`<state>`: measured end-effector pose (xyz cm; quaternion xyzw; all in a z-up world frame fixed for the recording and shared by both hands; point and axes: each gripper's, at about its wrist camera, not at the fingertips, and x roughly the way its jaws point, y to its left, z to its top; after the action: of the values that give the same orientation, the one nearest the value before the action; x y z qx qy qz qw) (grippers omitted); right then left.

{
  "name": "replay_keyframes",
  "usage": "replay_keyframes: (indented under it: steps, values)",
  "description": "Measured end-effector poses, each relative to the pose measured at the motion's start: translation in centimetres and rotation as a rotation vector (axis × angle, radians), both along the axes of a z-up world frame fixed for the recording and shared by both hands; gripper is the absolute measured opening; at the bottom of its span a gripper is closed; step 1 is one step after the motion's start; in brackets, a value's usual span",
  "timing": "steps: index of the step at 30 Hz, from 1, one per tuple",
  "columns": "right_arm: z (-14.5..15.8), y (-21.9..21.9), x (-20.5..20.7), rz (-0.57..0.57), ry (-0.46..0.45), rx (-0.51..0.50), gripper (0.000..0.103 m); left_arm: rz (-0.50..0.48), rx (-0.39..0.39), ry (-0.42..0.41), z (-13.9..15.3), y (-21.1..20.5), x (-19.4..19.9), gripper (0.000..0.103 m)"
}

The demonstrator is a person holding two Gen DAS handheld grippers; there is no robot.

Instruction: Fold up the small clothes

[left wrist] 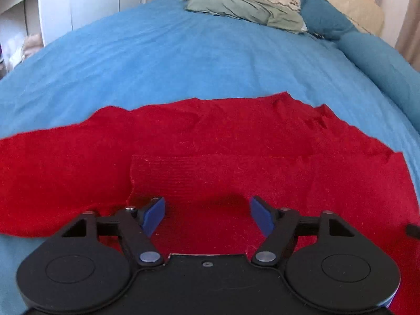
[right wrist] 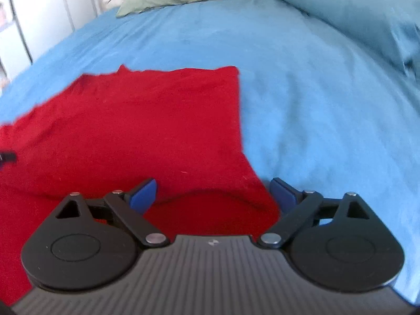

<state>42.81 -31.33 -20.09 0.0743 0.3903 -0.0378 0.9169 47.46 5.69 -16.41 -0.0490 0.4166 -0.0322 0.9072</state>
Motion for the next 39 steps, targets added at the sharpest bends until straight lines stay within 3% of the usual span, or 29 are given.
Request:
replay_keyframes:
  steps: [4,9,11,13,20,25,30,35,39]
  values:
    - [3.3,1.3,-1.2,0.016,-0.032,-0.075,0.103,0.024,-0.039,-0.024,2.4,1.0,-1.0,0.076]
    - [9.2,3.4,-1.8,0.048,-0.092,-0.058,0.103,0.065,-0.041,-0.099,7.9,3.4,-4.1,0.077]
    - [11.6,5.0,-1.9,0.066,-0.112,-0.048,0.103,0.092,-0.037,-0.122,9.9,4.6,-5.5,0.093]
    - [13.8,6.9,-1.9,0.096,-0.12,-0.04,0.103,0.129,-0.041,-0.144,11.8,6.2,-6.7,0.099]
    - [16.5,15.2,-0.1,0.186,-0.104,-0.021,0.103,0.31,-0.079,-0.161,14.7,14.7,-9.8,0.099]
    - [15.5,22.0,0.6,0.227,-0.082,-0.009,0.103,0.438,-0.076,-0.143,13.4,21.9,-10.9,0.099]
    - [13.3,28.2,1.2,0.236,-0.057,-0.017,0.103,0.546,-0.115,-0.104,9.5,29.6,-11.3,0.093]
    - [10.7,32.7,1.7,0.223,-0.029,-0.028,0.103,0.65,-0.157,-0.045,5.5,35.6,-10.9,0.074]
    - [9.3,34.8,1.9,0.216,-0.025,-0.027,0.103,0.673,-0.193,-0.002,2.9,38.2,-10.5,0.061]
